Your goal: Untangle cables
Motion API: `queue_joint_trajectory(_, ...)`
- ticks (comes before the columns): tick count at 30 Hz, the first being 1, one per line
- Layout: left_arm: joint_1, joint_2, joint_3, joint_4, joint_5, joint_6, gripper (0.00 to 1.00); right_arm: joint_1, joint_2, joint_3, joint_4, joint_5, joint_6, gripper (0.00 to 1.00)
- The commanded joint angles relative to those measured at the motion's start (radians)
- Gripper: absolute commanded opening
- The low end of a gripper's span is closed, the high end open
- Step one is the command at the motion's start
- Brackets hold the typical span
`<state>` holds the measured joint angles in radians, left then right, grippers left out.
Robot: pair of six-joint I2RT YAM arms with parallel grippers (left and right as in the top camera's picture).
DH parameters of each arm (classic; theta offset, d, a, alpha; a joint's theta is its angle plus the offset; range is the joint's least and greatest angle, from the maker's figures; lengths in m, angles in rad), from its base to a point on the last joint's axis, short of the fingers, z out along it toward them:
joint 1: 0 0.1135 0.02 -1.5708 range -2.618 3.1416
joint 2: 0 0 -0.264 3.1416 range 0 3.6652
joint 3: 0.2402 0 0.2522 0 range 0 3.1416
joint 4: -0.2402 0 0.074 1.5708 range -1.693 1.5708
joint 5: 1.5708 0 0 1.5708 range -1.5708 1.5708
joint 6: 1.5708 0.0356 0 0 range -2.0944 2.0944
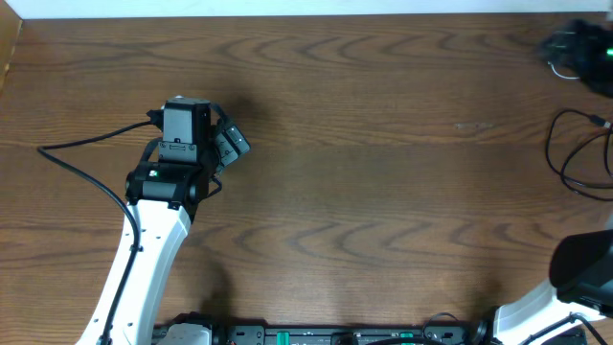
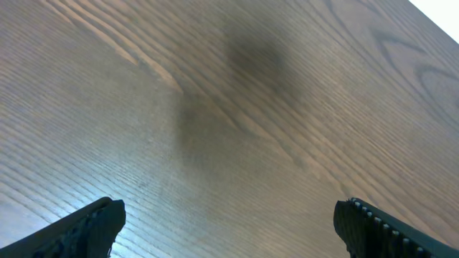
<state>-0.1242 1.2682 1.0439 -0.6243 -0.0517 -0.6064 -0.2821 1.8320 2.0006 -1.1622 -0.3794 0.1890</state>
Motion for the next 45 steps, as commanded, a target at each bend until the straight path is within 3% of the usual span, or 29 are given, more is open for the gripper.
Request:
queue_joint_trajectory(1,0.005,0.006,0.007,0.000,0.017,-0.001,0.98,0.098,-0.001,-0.006,-0.011,-0.025,-0.066,0.91)
queue_joint_trajectory(4,0.005,0.006,0.007,0.000,0.017,-0.001,0.98,0.175,-0.018,-0.002,-0.035,-0.031,-0.140,0.99)
queue_joint_trajectory(7,0.005,0.006,0.007,0.000,0.017,-0.001,0.98,0.222,-0.063,0.019,-0.116,0.004,-0.207,0.99)
queue_joint_trajectory(21,0.005,0.006,0.007,0.000,0.017,-0.001,0.98,0.256,-0.251,0.024,-0.366,0.152,-0.224,0.99)
queue_joint_trajectory(33,0.005,0.006,0.007,0.000,0.017,-0.001,0.98,0.265,-0.447,0.009,-0.370,0.190,-0.298,0.99)
queue_joint_trajectory(39,0.005,0.006,0.007,0.000,0.017,-0.001,0.98,0.265,-0.601,-0.163,-0.154,0.190,-0.371,0.99)
queue_joint_trajectory(45,0.005,0.006,0.007,0.000,0.017,-0.001,0.98,0.265,-0.851,-0.607,0.267,0.190,-0.449,0.99)
